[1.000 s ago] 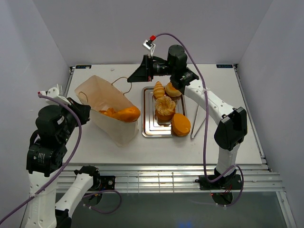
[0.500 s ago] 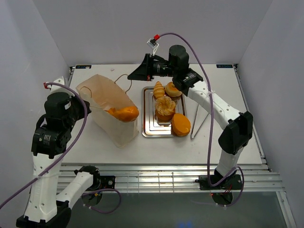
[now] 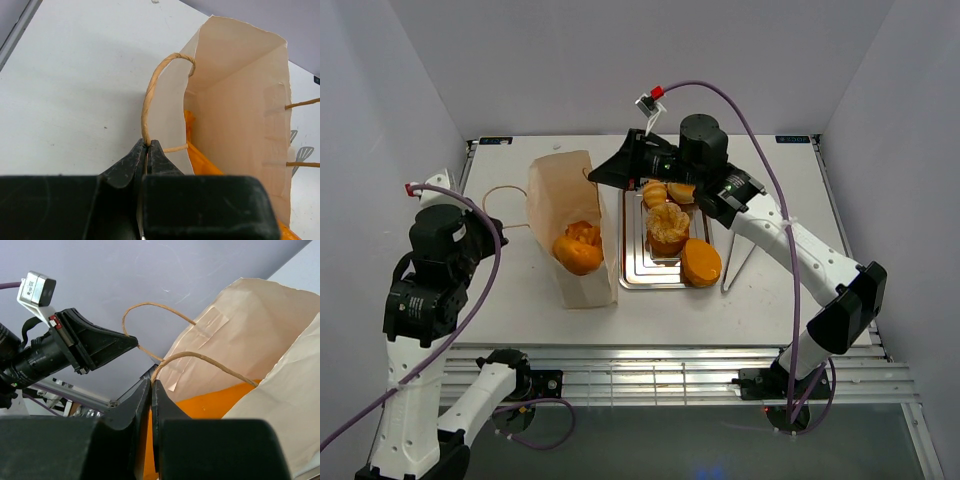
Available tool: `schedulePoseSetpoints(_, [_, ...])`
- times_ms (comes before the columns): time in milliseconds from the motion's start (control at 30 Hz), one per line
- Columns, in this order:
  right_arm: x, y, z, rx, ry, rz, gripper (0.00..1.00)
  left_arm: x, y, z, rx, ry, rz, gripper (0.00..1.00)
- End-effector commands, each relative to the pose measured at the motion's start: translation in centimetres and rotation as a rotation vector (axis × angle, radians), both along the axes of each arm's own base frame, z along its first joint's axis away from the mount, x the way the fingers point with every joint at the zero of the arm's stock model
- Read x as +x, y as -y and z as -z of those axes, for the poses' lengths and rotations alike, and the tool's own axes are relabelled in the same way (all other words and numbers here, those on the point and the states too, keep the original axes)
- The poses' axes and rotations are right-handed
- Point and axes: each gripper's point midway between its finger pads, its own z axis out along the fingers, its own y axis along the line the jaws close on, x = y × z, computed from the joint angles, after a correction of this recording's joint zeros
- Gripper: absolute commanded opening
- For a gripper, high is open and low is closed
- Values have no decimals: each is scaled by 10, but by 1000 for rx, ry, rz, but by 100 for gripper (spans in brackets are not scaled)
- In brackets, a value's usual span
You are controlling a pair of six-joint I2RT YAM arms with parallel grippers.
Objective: Place the fake bread into the paper bag
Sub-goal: Adjust the paper bag at the center of the board.
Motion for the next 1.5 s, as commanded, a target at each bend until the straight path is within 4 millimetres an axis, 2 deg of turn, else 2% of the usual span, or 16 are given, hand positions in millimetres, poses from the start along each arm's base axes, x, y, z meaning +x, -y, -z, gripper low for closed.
schedulePoseSetpoints(0, [-1, 0, -20, 29, 88, 45, 8, -9, -4, 6, 20, -13, -5, 0])
schedulePoseSetpoints(167, [3, -7, 7, -17, 47, 30, 13, -17, -5, 7, 23, -9, 3, 0])
schedulePoseSetpoints(200, [3, -6, 8, -18, 49, 30, 20, -18, -4, 7, 21, -5, 11, 0])
schedulePoseSetpoints(367, [9, 6, 5, -62, 96, 87, 30, -22, 13, -6, -19, 45, 105, 0])
schedulePoseSetpoints(667, [28, 43, 4, -160, 133, 202, 75, -21, 45, -31, -94, 114, 271, 0])
schedulePoseSetpoints(700, [29, 49, 5, -180, 153, 219, 88, -21, 46, -32, -95, 117, 273, 0])
schedulePoseSetpoints(767, [25, 65, -1, -201, 183, 258, 99, -21, 46, -31, -94, 115, 276, 0])
schedulePoseSetpoints(800, [28, 72, 0, -219, 193, 295, 90, -20, 46, -30, -94, 114, 275, 0])
schedulePoseSetpoints(967, [15, 107, -25, -216, 270, 362, 90, -21, 47, -25, -94, 107, 281, 0])
schedulePoseSetpoints(1100, [18, 140, -32, -252, 270, 494, 90, -22, 47, -27, -91, 120, 286, 0])
schedulePoseSetpoints(1200, [37, 183, -6, -364, 248, 708, 90, -24, 47, -29, -89, 128, 292, 0])
schedulePoseSetpoints(1233, [41, 198, 22, -428, 217, 761, 90, -25, 50, -30, -95, 134, 306, 0])
schedulePoseSetpoints(1300, [54, 231, 54, -522, 169, 896, 90, -26, 53, -28, -104, 136, 323, 0])
schedulePoseSetpoints(1367, [64, 266, 100, -612, 56, 1041, 90, -26, 59, -25, -120, 137, 348, 0])
schedulePoseSetpoints(1433, [66, 281, 131, -662, -17, 1088, 90, -26, 62, -25, -131, 151, 367, 0])
schedulePoseSetpoints(1467, [66, 295, 160, -720, -68, 1132, 90, -26, 66, -23, -139, 150, 385, 0])
